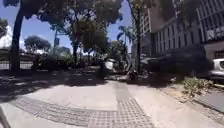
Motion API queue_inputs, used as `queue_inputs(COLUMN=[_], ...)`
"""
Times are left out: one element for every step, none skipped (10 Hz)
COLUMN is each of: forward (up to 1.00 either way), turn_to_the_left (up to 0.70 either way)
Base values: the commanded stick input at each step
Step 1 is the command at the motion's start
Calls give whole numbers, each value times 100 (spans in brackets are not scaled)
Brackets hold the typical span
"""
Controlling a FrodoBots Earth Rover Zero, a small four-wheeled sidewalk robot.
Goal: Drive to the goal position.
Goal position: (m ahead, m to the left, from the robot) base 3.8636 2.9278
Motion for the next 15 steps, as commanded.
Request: queue_inputs(forward=[0,0,0,0,0,0,0,0,0,15,45,45,45,45,45], turn_to_the_left=[0,0,0,0,0,0,0,45,45,39,27,27,27,27,27])
